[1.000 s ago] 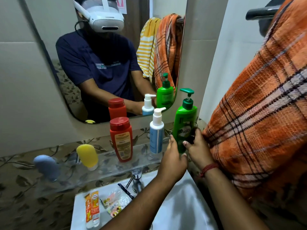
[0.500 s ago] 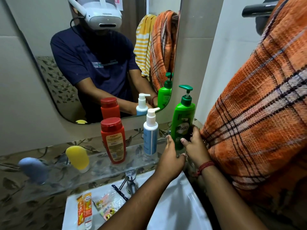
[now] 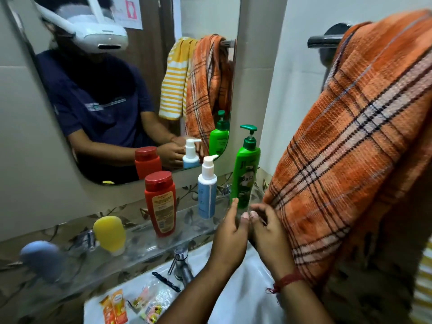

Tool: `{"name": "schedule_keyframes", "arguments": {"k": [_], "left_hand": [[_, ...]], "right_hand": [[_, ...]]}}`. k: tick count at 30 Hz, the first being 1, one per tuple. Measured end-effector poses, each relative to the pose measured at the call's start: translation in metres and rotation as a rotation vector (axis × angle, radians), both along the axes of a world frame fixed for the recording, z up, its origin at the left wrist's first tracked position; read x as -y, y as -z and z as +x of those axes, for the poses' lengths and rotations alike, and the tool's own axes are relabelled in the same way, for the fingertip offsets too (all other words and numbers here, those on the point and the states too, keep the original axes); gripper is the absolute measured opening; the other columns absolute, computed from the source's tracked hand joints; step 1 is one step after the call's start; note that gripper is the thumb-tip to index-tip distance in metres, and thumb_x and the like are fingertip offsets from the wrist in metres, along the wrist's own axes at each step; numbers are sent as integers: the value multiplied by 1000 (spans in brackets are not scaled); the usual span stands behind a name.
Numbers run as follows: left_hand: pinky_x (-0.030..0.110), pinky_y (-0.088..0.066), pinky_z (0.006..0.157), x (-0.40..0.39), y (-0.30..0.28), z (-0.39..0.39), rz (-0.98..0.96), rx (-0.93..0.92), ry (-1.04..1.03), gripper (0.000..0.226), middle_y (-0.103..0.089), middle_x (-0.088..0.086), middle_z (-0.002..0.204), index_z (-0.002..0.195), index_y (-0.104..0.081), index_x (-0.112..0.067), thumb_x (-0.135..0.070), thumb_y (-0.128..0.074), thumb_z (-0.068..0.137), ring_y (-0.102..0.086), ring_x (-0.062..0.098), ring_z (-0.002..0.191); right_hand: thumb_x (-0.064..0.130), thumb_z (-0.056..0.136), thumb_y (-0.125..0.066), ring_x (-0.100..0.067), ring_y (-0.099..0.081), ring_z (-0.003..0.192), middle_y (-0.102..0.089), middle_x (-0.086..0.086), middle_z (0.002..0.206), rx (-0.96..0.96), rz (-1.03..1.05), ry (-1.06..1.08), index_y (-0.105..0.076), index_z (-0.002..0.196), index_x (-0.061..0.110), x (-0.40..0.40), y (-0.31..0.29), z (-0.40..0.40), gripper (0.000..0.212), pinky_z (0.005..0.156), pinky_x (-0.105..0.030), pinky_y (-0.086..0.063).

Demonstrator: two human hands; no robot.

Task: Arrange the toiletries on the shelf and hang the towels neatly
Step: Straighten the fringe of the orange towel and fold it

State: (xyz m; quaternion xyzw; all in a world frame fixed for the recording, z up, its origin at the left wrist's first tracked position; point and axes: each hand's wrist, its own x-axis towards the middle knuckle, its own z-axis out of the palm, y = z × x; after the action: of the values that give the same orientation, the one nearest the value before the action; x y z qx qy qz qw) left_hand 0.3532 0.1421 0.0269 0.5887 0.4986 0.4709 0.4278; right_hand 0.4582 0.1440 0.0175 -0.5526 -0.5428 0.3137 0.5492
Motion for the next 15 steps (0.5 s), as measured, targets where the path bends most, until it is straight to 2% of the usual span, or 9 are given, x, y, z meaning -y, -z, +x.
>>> {"name": "schedule_keyframes", "arguments": {"k": [3, 4, 7, 10, 11, 13, 15], "left_hand": [[33, -33, 117, 8, -33, -10, 47, 31, 105, 50, -42, -4, 154, 154, -33, -26, -35, -42, 106, -39, 7, 139], [33, -32, 118, 9, -46, -12, 68, 26, 140, 49, -41, -2, 155, 154, -33, -23, -34, -40, 106, -38, 9, 140], [36, -29, 120, 10, -87, -14, 152, 41, 238, 52, -41, 2, 156, 153, -36, -17, -37, -43, 105, -38, 13, 143], [41, -35, 117, 4, -132, -7, 241, 16, 327, 77, -51, 8, 149, 148, -42, -15, -61, -47, 88, -48, 19, 138], [40, -35, 117, 0, -147, -3, 267, -11, 355, 81, -52, 9, 148, 148, -42, -13, -64, -46, 85, -48, 20, 137], [35, -33, 117, -3, -180, 6, 304, -94, 420, 67, -48, 10, 150, 150, -37, -11, -50, -47, 97, -45, 22, 139], [38, -34, 117, -5, -208, 13, 332, -109, 471, 58, -50, 9, 149, 152, -32, -13, -41, -44, 103, -46, 24, 138]], "right_hand": [[15, 100, -52, -6, -64, 102, -67, 2, 108, 80, 136, 83, -61, 110, 22, 28, -39, -16, 14, 86, -18, -50], [14, 100, -51, -6, -62, 102, -67, 3, 107, 140, 179, 125, -61, 109, 21, 36, -55, -21, 14, 86, -15, -47], [16, 97, -51, -10, -62, 100, -66, 3, 105, 323, 312, 198, -62, 110, 17, 54, -107, -24, 17, 89, -20, -47], [10, 93, -59, -7, -62, 93, -67, 2, 102, 464, 389, 269, -63, 109, 12, 75, -168, -16, 17, 82, -6, -44], [9, 92, -61, -6, -62, 91, -67, 2, 101, 482, 402, 290, -63, 108, 12, 81, -188, -12, 17, 79, -3, -43], [9, 91, -62, -7, -62, 88, -66, 1, 98, 517, 427, 352, -62, 105, 12, 95, -227, 1, 15, 76, -5, -43], [11, 90, -64, -12, -61, 88, -64, 0, 98, 613, 446, 455, -61, 103, 14, 104, -255, 20, 14, 78, -14, -47]]}}
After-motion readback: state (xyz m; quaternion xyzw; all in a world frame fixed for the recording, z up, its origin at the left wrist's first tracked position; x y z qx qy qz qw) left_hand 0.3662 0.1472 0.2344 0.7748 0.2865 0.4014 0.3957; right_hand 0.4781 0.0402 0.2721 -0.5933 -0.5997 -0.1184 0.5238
